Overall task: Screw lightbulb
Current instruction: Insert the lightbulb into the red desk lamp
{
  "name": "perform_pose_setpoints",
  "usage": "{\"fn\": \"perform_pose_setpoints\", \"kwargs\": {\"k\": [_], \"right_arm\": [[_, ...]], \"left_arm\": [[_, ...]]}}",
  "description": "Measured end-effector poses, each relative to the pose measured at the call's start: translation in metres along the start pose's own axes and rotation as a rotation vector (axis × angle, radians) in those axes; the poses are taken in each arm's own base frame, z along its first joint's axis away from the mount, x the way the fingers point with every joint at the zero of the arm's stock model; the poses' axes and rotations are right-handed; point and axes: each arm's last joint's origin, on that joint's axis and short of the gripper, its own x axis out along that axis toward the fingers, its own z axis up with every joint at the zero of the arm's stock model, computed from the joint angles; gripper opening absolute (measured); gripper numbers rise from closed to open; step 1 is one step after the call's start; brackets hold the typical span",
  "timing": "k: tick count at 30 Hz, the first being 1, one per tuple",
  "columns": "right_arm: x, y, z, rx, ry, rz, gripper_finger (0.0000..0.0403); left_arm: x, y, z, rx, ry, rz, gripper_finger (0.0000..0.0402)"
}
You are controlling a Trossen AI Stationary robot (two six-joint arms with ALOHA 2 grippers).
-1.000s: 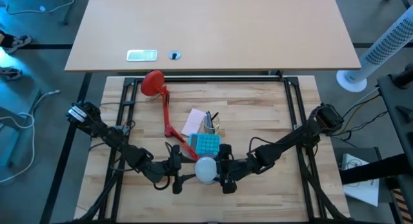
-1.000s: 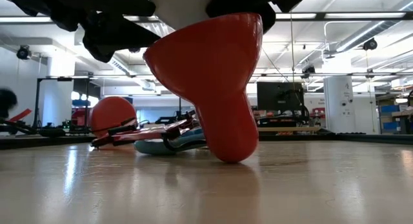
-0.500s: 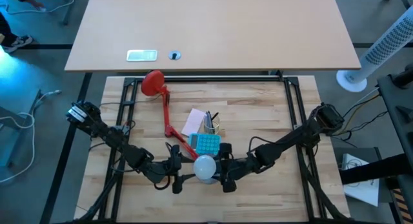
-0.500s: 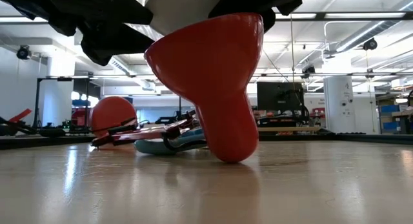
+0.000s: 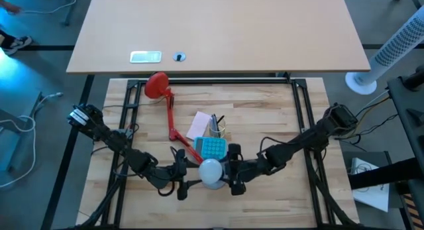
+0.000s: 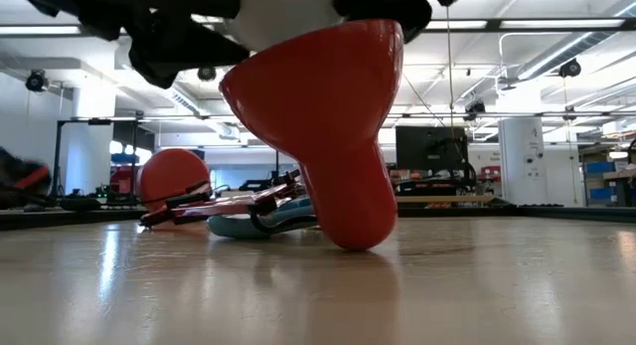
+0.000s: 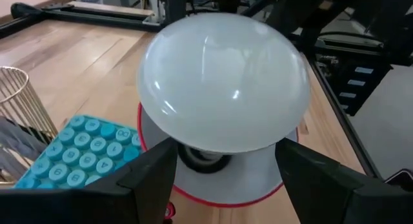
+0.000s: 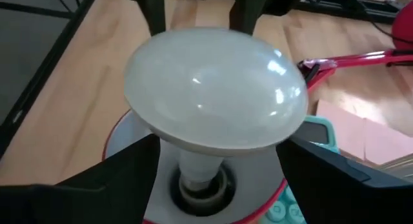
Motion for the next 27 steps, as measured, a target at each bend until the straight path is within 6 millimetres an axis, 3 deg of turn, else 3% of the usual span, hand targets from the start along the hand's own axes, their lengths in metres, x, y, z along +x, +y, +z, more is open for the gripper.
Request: {"fn": "perform_pose_setpoints", "kwargs": {"k": [17, 27], "right_arm": [[-0.015, -0.002, 0.009, 0.039, -0.043, 0.021, 0.0304], [-0.016, 0.002, 0.012, 0.047, -0.058, 0.133, 0.0303]], "left_arm": [[0.000, 0.000, -0.002, 0.004, 0.050, -0.001, 0.0252], [0.000, -0.002, -0.003, -0.020, 0.083, -0.056, 0.0252]]}}
